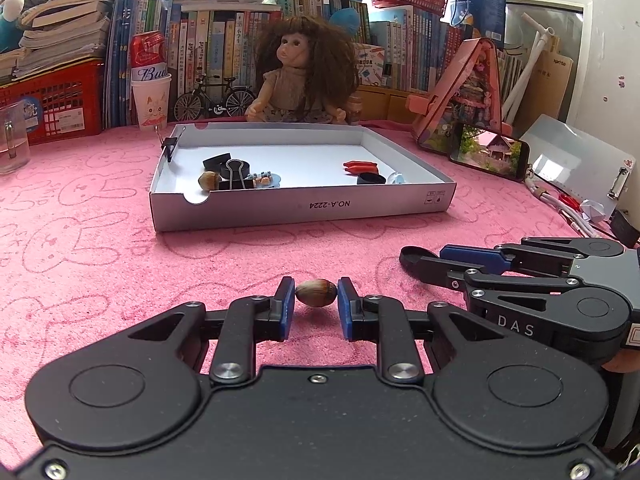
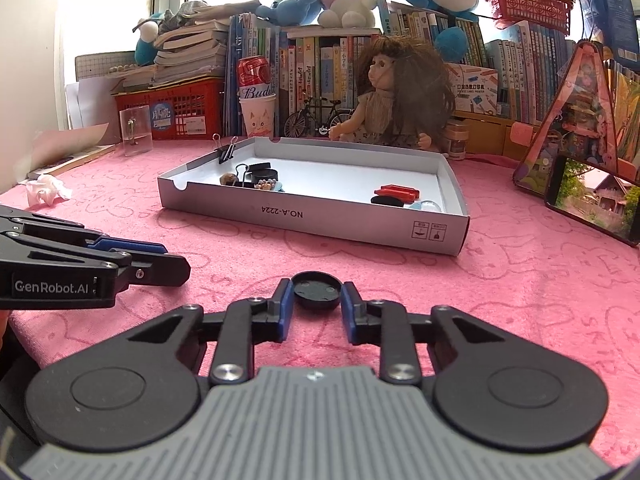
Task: Organize rigid objects
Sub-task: 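Lift the nut and black lid toward the tray with both tools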
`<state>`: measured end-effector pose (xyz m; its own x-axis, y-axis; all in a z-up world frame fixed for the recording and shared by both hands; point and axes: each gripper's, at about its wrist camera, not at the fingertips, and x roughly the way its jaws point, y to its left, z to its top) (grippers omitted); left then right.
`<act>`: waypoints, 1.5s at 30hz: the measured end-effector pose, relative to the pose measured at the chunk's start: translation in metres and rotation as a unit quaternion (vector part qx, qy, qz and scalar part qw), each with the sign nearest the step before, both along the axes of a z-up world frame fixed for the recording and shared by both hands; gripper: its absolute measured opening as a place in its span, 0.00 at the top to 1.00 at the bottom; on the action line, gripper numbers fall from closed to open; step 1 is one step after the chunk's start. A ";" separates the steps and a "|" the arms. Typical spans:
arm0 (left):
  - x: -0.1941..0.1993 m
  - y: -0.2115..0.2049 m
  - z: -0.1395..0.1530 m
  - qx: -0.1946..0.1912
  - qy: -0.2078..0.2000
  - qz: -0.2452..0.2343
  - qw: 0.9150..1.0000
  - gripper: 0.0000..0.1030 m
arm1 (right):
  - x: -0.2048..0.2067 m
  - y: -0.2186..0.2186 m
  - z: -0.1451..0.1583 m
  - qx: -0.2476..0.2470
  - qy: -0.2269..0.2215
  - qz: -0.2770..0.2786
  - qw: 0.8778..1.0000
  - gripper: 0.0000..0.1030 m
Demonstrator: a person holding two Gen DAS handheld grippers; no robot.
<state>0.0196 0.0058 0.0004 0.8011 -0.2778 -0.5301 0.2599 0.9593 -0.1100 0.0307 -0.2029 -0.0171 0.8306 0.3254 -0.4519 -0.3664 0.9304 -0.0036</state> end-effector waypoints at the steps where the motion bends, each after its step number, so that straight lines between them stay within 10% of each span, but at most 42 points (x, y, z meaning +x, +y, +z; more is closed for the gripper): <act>1: 0.000 0.000 0.000 0.000 0.000 0.001 1.000 0.79 | 0.000 -0.001 0.000 0.001 -0.001 -0.002 1.000 0.71; 15: 0.002 0.000 0.000 -0.002 0.000 0.005 1.000 0.79 | -0.002 -0.004 -0.001 0.005 -0.003 -0.009 1.000 0.70; 31: 0.004 0.000 0.002 -0.002 -0.003 0.007 1.000 0.79 | 0.015 -0.003 -0.001 0.027 0.024 -0.037 0.999 0.37; 45: 0.013 -0.004 0.007 -0.003 -0.015 0.010 1.000 0.79 | 0.015 0.003 0.003 0.025 0.021 -0.030 0.999 0.65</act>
<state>0.0324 0.0022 0.0077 0.8217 -0.2648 -0.5047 0.2442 0.9637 -0.1081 0.0458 -0.1996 -0.0138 0.8301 0.2984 -0.4710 -0.3086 0.9494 0.0576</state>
